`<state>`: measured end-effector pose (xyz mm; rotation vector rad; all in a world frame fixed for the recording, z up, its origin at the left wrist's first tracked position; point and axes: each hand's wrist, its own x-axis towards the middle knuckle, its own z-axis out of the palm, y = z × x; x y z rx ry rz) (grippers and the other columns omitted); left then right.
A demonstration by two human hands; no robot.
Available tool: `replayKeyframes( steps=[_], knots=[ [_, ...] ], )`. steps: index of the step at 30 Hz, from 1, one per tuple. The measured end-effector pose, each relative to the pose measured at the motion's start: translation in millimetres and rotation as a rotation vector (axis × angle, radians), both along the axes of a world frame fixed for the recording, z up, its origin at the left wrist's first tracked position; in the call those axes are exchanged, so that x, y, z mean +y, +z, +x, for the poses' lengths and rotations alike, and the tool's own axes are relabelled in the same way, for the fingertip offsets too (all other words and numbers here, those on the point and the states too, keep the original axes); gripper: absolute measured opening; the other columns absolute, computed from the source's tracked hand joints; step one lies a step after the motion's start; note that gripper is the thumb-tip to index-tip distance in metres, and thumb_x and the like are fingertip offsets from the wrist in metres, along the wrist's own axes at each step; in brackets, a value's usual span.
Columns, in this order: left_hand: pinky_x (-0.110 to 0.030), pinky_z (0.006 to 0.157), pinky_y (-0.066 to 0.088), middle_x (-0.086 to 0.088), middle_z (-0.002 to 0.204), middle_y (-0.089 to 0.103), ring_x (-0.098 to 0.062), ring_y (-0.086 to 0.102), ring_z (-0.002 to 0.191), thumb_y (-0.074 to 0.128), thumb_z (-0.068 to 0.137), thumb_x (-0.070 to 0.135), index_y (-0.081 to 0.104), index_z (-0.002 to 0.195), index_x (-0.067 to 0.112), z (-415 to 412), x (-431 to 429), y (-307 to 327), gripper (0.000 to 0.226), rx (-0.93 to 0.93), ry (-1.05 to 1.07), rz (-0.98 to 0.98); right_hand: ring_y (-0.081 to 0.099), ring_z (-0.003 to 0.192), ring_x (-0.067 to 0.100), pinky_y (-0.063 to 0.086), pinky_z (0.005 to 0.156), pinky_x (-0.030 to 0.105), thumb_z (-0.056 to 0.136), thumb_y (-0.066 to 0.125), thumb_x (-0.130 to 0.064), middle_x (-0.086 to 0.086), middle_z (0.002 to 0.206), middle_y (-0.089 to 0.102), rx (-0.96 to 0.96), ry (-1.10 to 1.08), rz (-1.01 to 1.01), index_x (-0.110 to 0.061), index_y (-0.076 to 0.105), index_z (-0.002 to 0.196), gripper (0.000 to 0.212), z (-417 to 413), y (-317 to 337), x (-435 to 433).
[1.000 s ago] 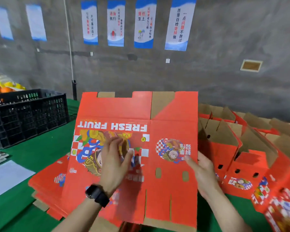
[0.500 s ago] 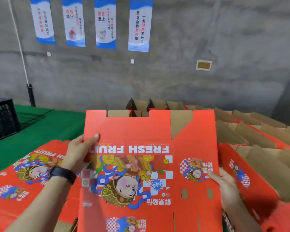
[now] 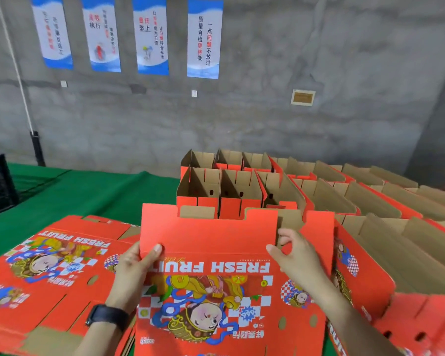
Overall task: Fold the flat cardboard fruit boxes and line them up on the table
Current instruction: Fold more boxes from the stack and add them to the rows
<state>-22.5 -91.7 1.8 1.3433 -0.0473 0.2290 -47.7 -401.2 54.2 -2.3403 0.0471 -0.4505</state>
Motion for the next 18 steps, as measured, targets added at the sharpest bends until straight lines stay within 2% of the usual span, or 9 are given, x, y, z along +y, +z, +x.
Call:
replayKeyframes(
  steps=[2, 4, 5, 8, 10, 13, 14, 16, 18],
  knots=[
    [-0.036, 0.058, 0.058, -0.017, 0.093, 0.072, -0.027, 0.070, 0.075, 0.065, 0.078, 0.027, 0.070, 0.096, 0.021, -1, 4, -5, 0.020, -0.003, -0.013, -0.011, 0.064, 0.070, 0.027, 0.051, 0.067, 0.034, 0.088, 0.065, -0.034, 0.005, 0.088, 0.060, 0.082, 0.064, -0.025, -0.017, 0.058, 0.102, 0.024, 1, 5, 1],
    [-0.036, 0.067, 0.059, -0.015, 0.100, 0.072, -0.027, 0.068, 0.083, 0.062, 0.079, 0.014, 0.066, 0.110, 0.017, 1, 10, -6, 0.032, -0.035, -0.062, -0.085, 0.066, 0.055, 0.019, 0.047, 0.048, 0.026, 0.091, 0.061, -0.037, 0.004, 0.078, 0.065, 0.124, 0.146, -0.092, -0.021, 0.056, 0.093, 0.017, 2, 10, 2],
    [-0.035, 0.070, 0.059, -0.013, 0.102, 0.071, -0.026, 0.068, 0.086, 0.060, 0.077, 0.007, 0.064, 0.114, 0.014, 3, 14, -4, 0.038, -0.047, -0.075, -0.126, 0.066, 0.050, 0.015, 0.045, 0.042, 0.021, 0.093, 0.057, -0.037, 0.000, 0.076, 0.067, 0.144, 0.200, -0.094, -0.027, 0.054, 0.096, 0.011, 3, 12, 2],
    [-0.028, 0.064, 0.058, -0.010, 0.091, 0.072, -0.021, 0.069, 0.074, 0.058, 0.069, -0.001, 0.067, 0.099, 0.013, 7, 24, 4, 0.034, -0.056, -0.136, -0.161, 0.068, 0.050, 0.012, 0.048, 0.042, 0.022, 0.096, 0.051, -0.038, -0.010, 0.071, 0.067, 0.185, 0.296, -0.060, -0.039, 0.047, 0.103, 0.008, 4, 17, 3],
    [-0.025, 0.057, 0.056, -0.009, 0.078, 0.071, -0.019, 0.068, 0.064, 0.058, 0.068, -0.001, 0.071, 0.082, 0.018, 9, 26, 13, 0.027, -0.045, -0.204, -0.095, 0.066, 0.048, 0.011, 0.050, 0.046, 0.024, 0.096, 0.051, -0.040, -0.006, 0.057, 0.066, 0.148, 0.285, -0.091, -0.039, 0.048, 0.096, 0.003, 4, 17, 3],
    [-0.017, 0.052, 0.051, -0.002, 0.062, 0.067, -0.012, 0.064, 0.054, 0.055, 0.071, -0.006, 0.071, 0.063, 0.017, 16, 33, 26, 0.030, -0.074, -0.204, 0.034, 0.061, 0.045, 0.005, 0.046, 0.055, 0.029, 0.094, 0.050, -0.045, -0.006, 0.053, 0.064, 0.022, 0.234, -0.152, -0.038, 0.047, 0.082, 0.014, 3, 16, 2],
    [-0.015, 0.053, 0.050, -0.001, 0.060, 0.067, -0.010, 0.063, 0.054, 0.056, 0.075, -0.009, 0.072, 0.060, 0.016, 18, 36, 32, 0.033, -0.099, -0.193, 0.119, 0.060, 0.045, 0.004, 0.044, 0.055, 0.031, 0.093, 0.050, -0.046, -0.005, 0.055, 0.063, -0.034, 0.211, -0.149, -0.040, 0.047, 0.078, 0.017, 2, 17, 1],
    [-0.011, 0.059, 0.049, 0.002, 0.066, 0.071, -0.005, 0.065, 0.060, 0.062, 0.082, -0.001, 0.074, 0.063, 0.015, 18, 38, 44, 0.028, -0.141, -0.208, 0.341, 0.056, 0.047, 0.009, 0.041, 0.053, 0.035, 0.094, 0.051, -0.044, -0.002, 0.053, 0.059, -0.133, 0.174, -0.127, -0.050, 0.047, 0.073, 0.022, 0, 21, -3],
    [-0.007, 0.062, 0.047, 0.008, 0.073, 0.073, 0.000, 0.067, 0.066, 0.057, 0.091, 0.010, 0.073, 0.071, 0.013, 15, 32, 53, 0.026, -0.113, -0.260, 0.475, 0.053, 0.047, 0.006, 0.042, 0.050, 0.031, 0.096, 0.052, -0.038, -0.011, 0.053, 0.055, -0.177, 0.191, -0.034, -0.058, 0.048, 0.074, 0.030, -2, 25, -6]
  ],
)
